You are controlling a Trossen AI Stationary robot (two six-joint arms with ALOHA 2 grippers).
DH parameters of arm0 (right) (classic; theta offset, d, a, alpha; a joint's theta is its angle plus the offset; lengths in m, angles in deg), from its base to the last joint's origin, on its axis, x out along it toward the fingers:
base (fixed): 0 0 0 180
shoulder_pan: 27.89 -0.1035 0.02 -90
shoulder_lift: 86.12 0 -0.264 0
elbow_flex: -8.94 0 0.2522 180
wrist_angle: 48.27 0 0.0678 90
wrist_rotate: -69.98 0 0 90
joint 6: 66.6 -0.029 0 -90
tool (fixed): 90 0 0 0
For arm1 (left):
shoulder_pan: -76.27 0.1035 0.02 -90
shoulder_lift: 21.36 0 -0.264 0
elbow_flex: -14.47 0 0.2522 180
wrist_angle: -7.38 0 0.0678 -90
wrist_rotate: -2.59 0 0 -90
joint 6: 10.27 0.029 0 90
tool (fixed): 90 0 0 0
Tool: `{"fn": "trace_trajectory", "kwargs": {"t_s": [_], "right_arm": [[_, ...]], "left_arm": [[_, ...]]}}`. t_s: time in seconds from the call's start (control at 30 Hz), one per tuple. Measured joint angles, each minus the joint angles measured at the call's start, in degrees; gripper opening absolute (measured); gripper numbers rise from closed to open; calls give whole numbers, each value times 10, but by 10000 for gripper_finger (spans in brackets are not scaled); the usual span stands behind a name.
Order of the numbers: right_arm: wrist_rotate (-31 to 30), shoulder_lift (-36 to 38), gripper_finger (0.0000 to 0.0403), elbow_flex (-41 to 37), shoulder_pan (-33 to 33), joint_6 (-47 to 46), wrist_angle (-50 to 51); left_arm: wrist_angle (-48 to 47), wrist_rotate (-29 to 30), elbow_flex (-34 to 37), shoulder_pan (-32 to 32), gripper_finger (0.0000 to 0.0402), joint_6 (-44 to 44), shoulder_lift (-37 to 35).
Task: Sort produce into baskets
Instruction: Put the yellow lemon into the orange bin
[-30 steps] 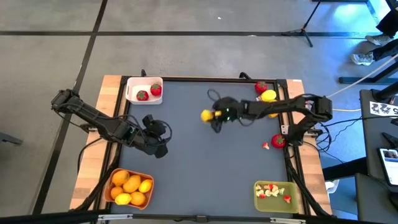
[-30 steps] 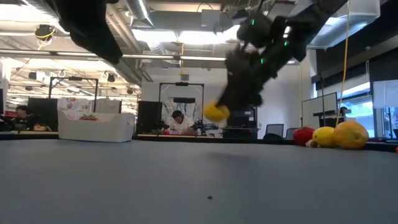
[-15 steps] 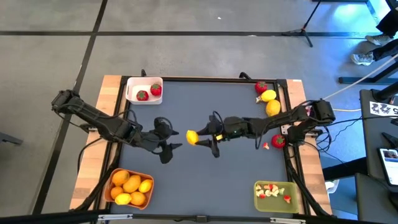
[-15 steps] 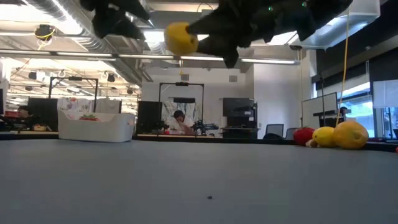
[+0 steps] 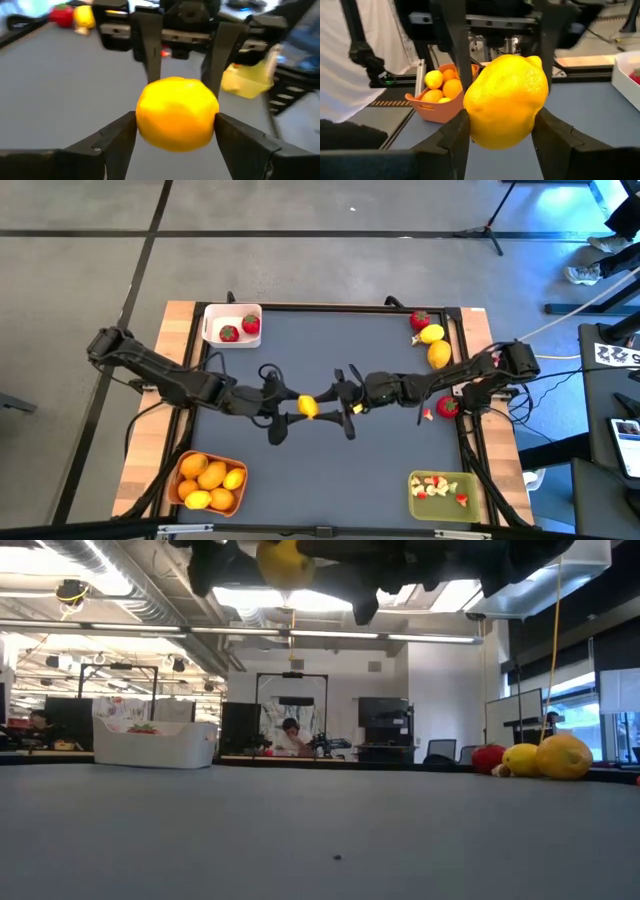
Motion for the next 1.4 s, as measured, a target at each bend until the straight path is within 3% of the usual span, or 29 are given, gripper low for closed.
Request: {"fn": "trace_trajectory", "kwargs": {"t_s": [0.13,0.47,0.63,0.8,0.93,1.07,1.4], "right_arm": [[-12,1,175,0,-5,12,-1],[-11,0,175,0,-5,2,-26],[17,10,205,3,-5,-2,-16],[33,51,238,5,-7,-11,50],[31,77,244,3,-6,-10,96],[11,91,240,3,-6,-7,129],[-169,73,238,2,-6,1,184]], "left_arm": [[41,-38,1,4,253,32,6],[34,-34,0,-1,191,58,1],[6,-37,-3,-6,197,57,-19],[-98,-37,-12,-24,195,39,-54],[-179,-35,-16,-50,195,-24,-85],[-251,-74,-15,-92,196,-110,-104],[-322,-185,-15,-212,198,-354,-105]]}}
